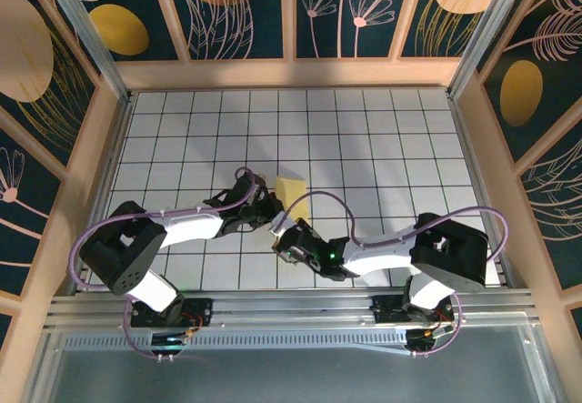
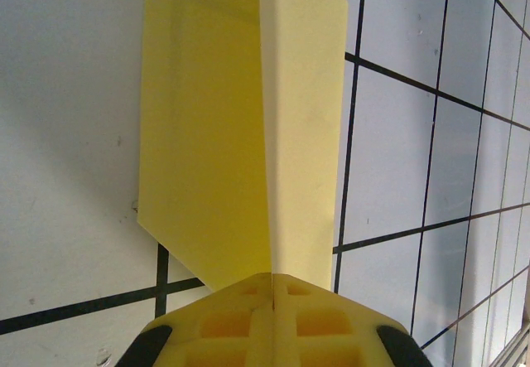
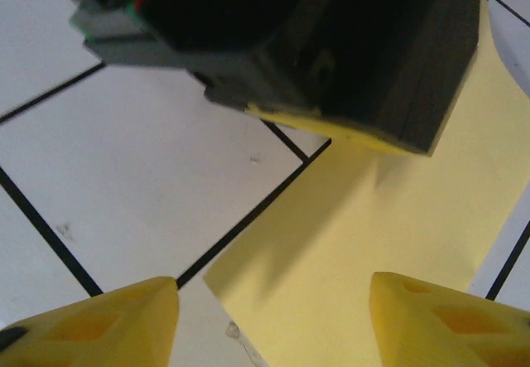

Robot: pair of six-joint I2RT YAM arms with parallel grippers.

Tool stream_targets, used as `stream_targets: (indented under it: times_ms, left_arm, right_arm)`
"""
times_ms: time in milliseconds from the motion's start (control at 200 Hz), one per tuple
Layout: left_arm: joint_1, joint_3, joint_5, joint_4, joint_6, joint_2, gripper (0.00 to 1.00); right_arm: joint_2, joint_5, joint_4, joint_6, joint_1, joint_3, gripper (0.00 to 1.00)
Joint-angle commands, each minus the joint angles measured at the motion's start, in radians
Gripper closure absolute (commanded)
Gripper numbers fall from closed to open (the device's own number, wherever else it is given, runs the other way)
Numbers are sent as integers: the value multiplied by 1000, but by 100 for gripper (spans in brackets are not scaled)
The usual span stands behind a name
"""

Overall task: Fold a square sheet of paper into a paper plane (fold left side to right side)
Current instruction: Third fold the triangle at the center of the table.

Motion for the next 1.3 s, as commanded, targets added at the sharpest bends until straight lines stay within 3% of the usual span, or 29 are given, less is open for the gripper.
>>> stream_targets:
  times_ms: [0, 205, 250, 571, 756, 861, 1096, 1291]
  left_arm:
    - [-1, -8, 11, 7, -30, -23, 100]
    - [0, -6, 6, -1, -25, -28, 100]
    - [-1, -5, 4, -5, -22, -30, 96]
    - [16, -9, -10, -85, 51, -124, 55]
    - [67, -13, -29, -166, 101, -246, 44]
    - [78, 8, -1, -163, 144, -251, 50]
    - [76, 159, 149, -156, 267, -11, 83]
    - [76, 246, 180, -164, 328, 173, 91]
  right_arm:
    - [15, 36, 54, -22, 5, 20, 48]
    - [12, -3, 32, -10, -4, 22, 91]
    - [9, -28, 24, 1, -11, 20, 100]
    - [-69, -261, 52, 82, -89, -49, 100]
    - [-126, -436, 87, 128, -168, -101, 100]
    - [-147, -556, 120, 157, -210, -130, 100]
    - [-130, -688, 168, 208, -261, -150, 100]
    - [-96, -751, 198, 236, -280, -146, 100]
